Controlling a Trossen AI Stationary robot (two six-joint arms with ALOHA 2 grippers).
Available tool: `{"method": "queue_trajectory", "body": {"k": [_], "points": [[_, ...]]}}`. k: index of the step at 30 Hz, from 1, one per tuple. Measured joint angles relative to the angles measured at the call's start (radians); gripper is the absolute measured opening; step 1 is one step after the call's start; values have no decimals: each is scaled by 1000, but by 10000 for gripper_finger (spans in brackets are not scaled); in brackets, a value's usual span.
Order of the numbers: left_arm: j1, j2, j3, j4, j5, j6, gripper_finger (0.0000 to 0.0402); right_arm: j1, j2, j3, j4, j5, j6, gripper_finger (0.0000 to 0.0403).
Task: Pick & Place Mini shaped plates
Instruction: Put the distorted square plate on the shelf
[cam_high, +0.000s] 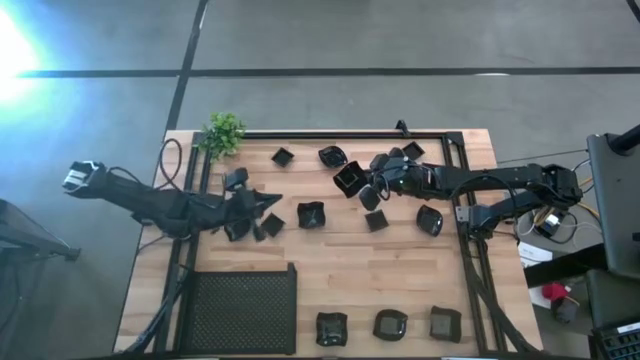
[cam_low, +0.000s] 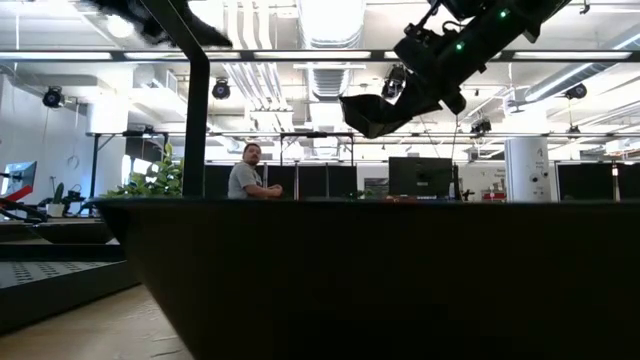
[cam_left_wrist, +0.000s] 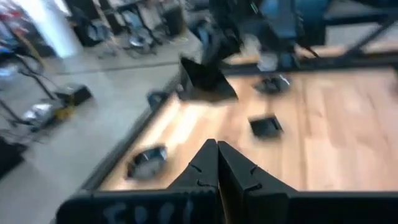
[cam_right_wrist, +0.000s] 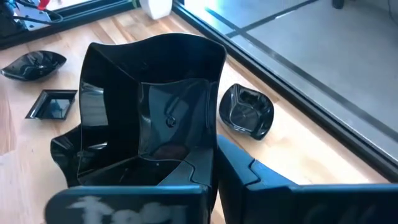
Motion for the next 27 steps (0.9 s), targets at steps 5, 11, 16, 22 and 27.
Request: {"method": "queue_trajectory", "body": {"k": [5, 11, 16, 22, 27], "points": [[0, 127, 97, -29, -13, 25, 43, 0, 0, 0, 3, -1, -6, 8], [13, 256, 198, -27, -78, 52, 79, 4, 2, 0, 28, -2, -36, 8], [34, 360, 280, -20, -179, 53, 80, 12, 3, 0, 66, -3, -77, 8], [63, 461, 372, -15, -177, 33, 80, 19, 3, 0, 74, -3, -110, 8], [82, 538, 426, -19, -171, 17, 80, 20, 3, 0, 75, -3, -117, 8]]}}
